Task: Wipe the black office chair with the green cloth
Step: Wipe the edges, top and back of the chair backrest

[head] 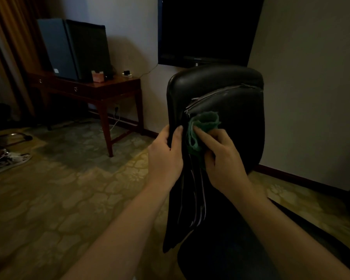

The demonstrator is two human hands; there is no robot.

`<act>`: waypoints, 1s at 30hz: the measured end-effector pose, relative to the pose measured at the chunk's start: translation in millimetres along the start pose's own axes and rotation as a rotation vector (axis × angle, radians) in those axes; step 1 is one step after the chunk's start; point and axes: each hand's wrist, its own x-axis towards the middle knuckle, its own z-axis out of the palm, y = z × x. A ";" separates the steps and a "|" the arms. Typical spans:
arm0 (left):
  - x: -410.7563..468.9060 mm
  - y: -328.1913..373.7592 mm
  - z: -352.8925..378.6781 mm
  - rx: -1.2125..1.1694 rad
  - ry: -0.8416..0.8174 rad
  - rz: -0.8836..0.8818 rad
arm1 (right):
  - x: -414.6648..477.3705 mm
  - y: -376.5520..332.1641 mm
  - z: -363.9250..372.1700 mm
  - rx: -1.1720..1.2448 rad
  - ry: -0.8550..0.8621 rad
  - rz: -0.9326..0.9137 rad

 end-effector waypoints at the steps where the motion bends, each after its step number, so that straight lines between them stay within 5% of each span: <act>1: -0.2 -1.1 0.4 -0.001 0.004 0.008 | -6.8 2.6 2.5 -0.017 -0.005 0.000; 10: 3.8 -9.9 -0.2 0.006 -0.025 0.019 | 13.6 -6.7 2.0 -0.097 0.151 0.001; 16: 1.4 -6.2 0.1 -0.003 -0.022 0.003 | -0.4 -20.8 8.6 -0.138 0.039 0.114; 30: 0.9 -4.6 -1.7 0.001 -0.039 0.024 | 16.7 -21.9 -2.1 -0.038 0.134 0.027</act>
